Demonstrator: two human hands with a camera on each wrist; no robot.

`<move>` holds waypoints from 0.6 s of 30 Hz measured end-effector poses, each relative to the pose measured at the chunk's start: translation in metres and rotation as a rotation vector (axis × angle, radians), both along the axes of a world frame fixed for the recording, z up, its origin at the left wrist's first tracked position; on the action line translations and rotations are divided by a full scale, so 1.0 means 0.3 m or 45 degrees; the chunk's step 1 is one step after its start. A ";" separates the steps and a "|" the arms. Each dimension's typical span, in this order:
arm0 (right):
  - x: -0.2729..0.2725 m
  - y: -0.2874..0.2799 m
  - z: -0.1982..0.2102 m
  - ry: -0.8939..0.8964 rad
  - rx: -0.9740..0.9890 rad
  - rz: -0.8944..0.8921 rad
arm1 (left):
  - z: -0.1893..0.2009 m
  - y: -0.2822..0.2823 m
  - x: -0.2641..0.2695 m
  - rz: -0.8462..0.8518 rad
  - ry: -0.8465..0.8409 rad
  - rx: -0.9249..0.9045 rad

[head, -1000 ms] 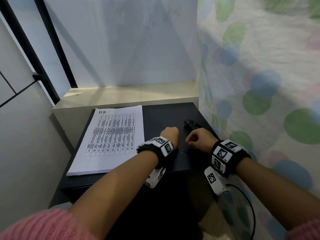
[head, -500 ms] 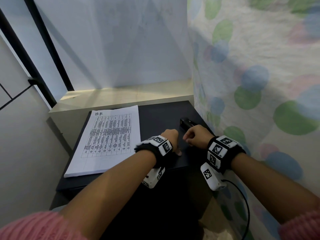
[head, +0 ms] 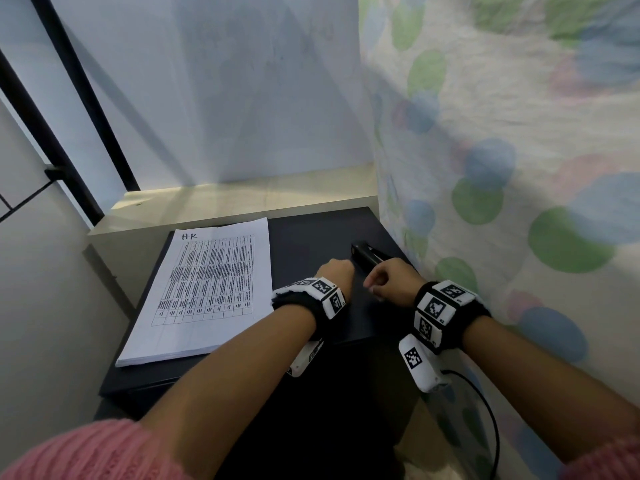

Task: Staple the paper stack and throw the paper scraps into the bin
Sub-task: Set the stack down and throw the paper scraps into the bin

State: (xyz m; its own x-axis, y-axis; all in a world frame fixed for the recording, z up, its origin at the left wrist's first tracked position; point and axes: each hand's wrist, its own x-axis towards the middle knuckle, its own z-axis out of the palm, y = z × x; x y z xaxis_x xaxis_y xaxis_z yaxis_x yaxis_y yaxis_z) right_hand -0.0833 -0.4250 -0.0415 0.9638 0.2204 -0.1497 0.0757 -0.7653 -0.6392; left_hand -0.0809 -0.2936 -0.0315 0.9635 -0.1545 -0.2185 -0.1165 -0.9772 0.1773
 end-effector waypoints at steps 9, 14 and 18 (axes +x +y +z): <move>0.003 0.002 0.007 0.003 0.047 -0.007 | 0.005 -0.018 -0.022 -0.157 0.046 0.192; -0.004 0.010 0.012 -0.003 0.106 -0.010 | 0.001 0.020 -0.011 -0.061 0.070 0.083; -0.013 -0.007 0.010 0.020 0.193 -0.041 | 0.022 0.103 0.010 0.091 0.056 -0.052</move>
State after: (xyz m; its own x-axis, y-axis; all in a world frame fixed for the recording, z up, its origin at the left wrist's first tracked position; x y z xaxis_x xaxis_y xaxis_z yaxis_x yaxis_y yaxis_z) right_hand -0.0872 -0.4270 -0.0383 0.9686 0.2105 -0.1322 0.0418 -0.6621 -0.7482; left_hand -0.0780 -0.2627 -0.0249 0.9619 -0.0957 -0.2561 -0.0383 -0.9746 0.2205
